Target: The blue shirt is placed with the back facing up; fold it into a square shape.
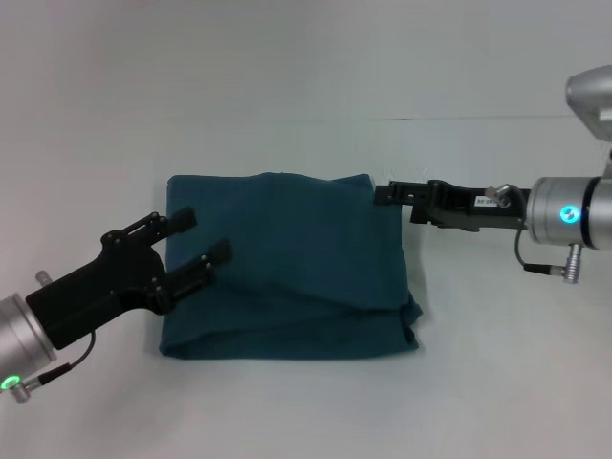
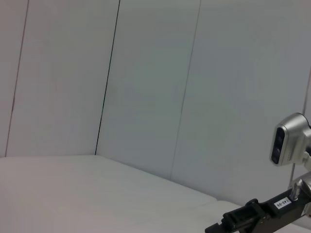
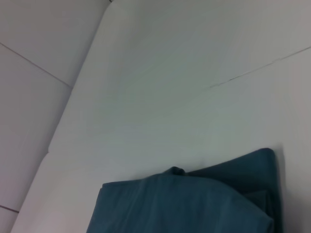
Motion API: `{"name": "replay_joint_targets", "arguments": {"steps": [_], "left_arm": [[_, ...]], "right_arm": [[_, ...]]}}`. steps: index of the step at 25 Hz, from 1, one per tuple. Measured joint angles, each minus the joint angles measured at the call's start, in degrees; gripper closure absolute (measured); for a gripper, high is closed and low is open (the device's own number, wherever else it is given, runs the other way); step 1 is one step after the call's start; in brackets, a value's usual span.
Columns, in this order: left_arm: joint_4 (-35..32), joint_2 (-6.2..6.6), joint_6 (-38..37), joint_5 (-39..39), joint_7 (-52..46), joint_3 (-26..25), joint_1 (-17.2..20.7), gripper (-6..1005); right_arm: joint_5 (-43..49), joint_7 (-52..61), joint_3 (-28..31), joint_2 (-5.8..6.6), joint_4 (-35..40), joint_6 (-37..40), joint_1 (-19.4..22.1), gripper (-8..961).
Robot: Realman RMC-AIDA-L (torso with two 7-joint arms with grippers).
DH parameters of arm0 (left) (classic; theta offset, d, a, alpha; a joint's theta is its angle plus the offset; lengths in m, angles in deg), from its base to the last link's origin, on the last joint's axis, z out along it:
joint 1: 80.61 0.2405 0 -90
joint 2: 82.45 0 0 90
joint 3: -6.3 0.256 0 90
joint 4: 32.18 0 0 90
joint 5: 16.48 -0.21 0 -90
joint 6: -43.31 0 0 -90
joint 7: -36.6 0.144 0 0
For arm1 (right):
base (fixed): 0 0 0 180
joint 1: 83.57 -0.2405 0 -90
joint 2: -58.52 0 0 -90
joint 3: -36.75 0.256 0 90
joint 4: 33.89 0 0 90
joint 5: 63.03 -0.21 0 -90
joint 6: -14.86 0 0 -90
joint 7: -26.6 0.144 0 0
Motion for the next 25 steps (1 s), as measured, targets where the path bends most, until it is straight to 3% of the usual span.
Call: {"name": "replay_joint_targets", "arguments": {"steps": [25], "left_arm": [[0.0,0.0,3.5,0.1,0.0,0.2,-1.0,304]], "right_arm": [[-5.5,-5.1,-0.5,-1.31,-7.0,-10.0,-3.0,38]]}}
